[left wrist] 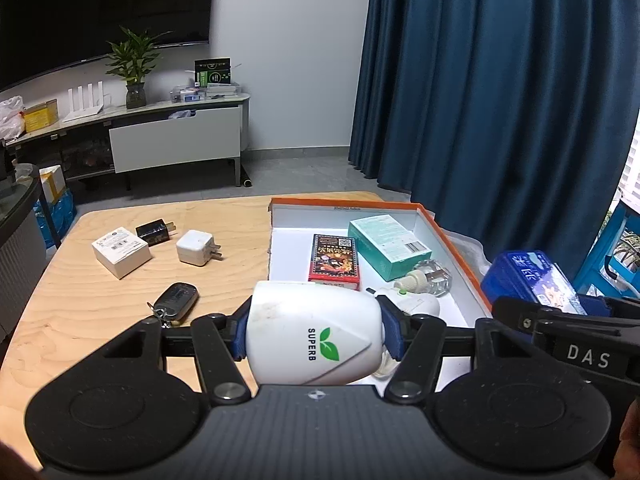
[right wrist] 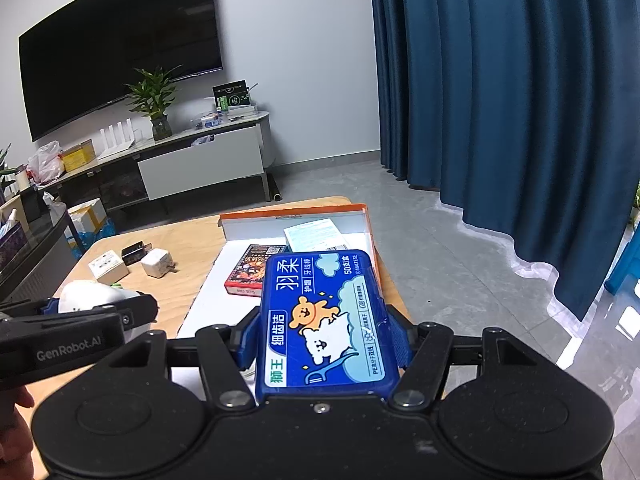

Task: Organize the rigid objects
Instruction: 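Hold the air freshener and blue box above the white box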

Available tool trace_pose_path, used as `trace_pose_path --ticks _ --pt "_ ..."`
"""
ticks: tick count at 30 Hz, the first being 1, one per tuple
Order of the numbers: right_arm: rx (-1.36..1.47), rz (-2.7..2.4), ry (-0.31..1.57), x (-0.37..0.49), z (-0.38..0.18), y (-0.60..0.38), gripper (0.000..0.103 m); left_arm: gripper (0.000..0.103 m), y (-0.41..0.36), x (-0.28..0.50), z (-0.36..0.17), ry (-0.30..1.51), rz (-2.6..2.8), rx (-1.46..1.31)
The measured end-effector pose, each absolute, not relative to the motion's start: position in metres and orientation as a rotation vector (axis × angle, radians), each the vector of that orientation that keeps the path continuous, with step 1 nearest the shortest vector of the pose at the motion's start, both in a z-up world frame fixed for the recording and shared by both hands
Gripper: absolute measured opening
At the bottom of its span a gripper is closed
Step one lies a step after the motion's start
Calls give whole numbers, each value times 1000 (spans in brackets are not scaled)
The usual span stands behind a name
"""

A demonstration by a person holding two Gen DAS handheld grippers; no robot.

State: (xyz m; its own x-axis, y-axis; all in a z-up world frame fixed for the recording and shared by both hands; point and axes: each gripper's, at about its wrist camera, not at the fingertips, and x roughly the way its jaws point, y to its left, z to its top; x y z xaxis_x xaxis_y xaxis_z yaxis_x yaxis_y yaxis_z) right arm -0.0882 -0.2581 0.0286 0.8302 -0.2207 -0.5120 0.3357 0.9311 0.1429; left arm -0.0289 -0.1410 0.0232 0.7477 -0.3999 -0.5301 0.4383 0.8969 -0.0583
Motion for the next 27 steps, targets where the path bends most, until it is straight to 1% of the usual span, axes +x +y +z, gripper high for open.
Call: trace_pose_path --ticks 27 --pt "221 -277 534 -87 25 -254 74 62 -146 -34 19 576 -489 81"
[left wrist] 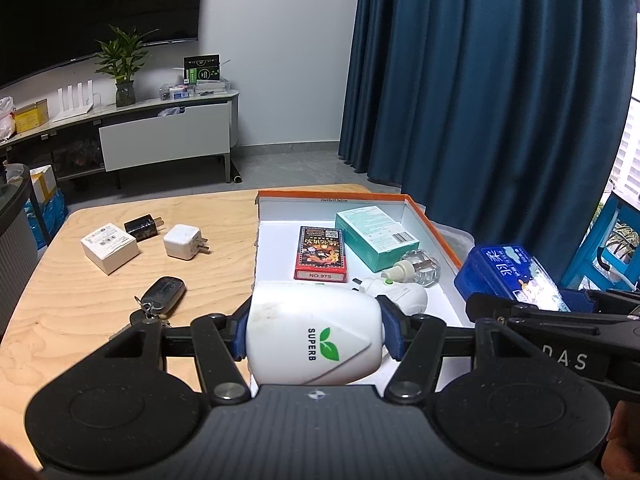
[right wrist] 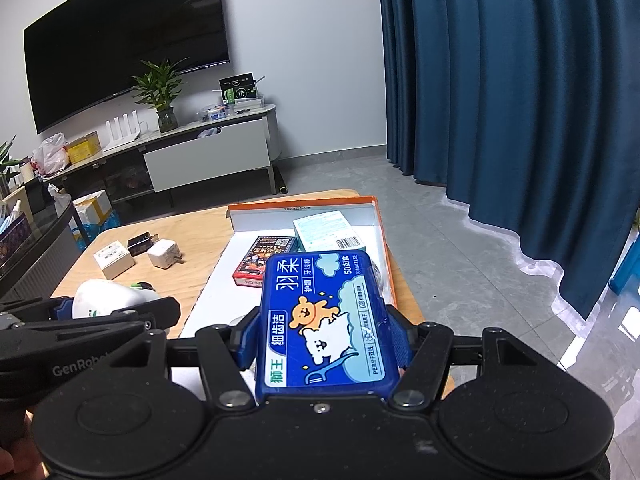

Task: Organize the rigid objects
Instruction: 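Hold the air freshener and blue box above the white box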

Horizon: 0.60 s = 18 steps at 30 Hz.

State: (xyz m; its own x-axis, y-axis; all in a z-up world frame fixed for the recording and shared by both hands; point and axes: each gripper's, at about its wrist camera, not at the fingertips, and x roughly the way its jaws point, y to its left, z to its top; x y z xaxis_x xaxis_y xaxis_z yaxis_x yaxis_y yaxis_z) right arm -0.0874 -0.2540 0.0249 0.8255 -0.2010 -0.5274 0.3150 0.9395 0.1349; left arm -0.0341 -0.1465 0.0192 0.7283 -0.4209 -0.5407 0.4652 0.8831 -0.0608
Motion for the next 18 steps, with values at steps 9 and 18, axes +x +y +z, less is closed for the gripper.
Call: trace_pose_path --ticks 9,18 --pt "220 -273 538 -87 24 -255 74 62 -146 -32 18 577 -490 79" --pt "219 -271 540 -87 23 -254 74 62 -145 -31 17 578 -488 75"
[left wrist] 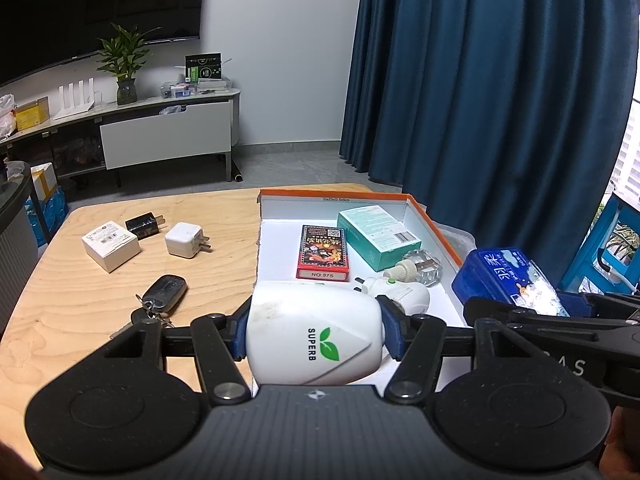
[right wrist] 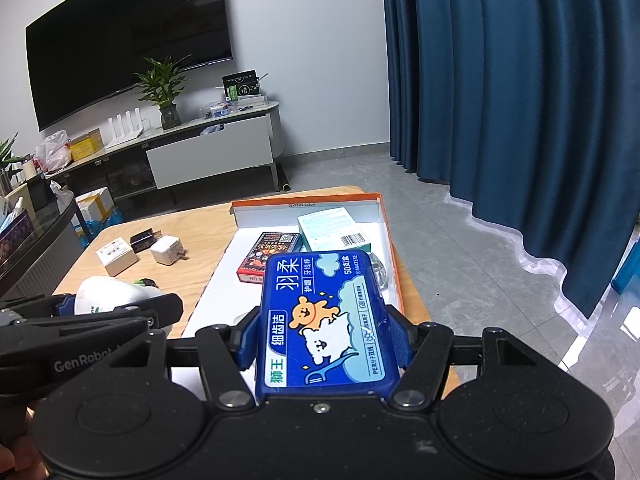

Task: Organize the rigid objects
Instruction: 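Hold the air freshener and blue box above the white box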

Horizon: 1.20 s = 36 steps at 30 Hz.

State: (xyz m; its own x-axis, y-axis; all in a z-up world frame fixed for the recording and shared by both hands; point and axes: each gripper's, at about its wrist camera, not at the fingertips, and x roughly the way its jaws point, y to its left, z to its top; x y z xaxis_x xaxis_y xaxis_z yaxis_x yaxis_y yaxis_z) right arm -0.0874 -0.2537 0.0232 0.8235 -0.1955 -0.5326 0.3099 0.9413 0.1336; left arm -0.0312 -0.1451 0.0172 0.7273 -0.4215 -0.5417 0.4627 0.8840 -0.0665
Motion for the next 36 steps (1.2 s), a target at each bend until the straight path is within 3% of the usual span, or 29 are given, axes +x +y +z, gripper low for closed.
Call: trace_pose_path --ticks 36 --pt "217 -271 547 -86 22 -255 74 62 -145 -28 15 585 -487 73"
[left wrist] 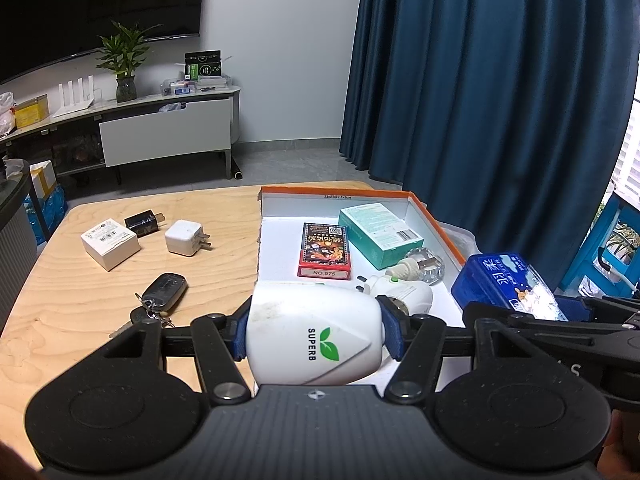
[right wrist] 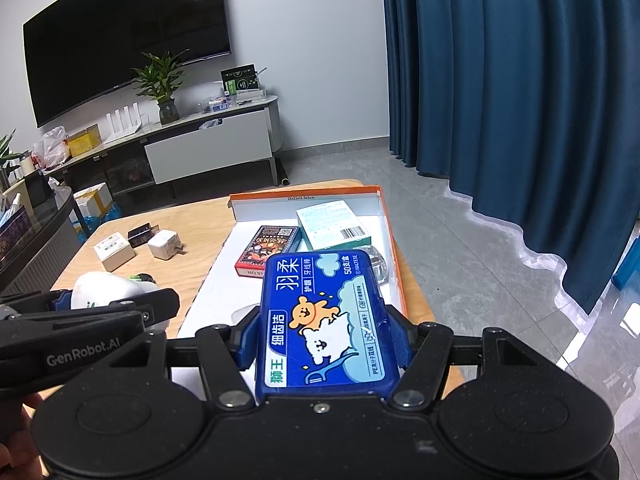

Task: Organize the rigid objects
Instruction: 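Hold the air freshener and blue box above the white box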

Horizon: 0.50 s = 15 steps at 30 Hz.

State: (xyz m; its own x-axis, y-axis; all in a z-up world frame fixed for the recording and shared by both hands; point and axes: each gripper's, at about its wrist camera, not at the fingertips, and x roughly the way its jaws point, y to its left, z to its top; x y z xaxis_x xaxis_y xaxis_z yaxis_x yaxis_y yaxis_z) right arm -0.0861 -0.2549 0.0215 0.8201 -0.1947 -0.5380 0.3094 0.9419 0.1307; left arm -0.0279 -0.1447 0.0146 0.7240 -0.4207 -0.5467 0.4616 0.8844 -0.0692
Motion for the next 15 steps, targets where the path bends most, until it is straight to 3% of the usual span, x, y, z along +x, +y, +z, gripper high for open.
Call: trace_pose_path --ticks 15 --pt "217 -271 552 -86 20 -254 74 62 -143 -26 12 593 -486 69"
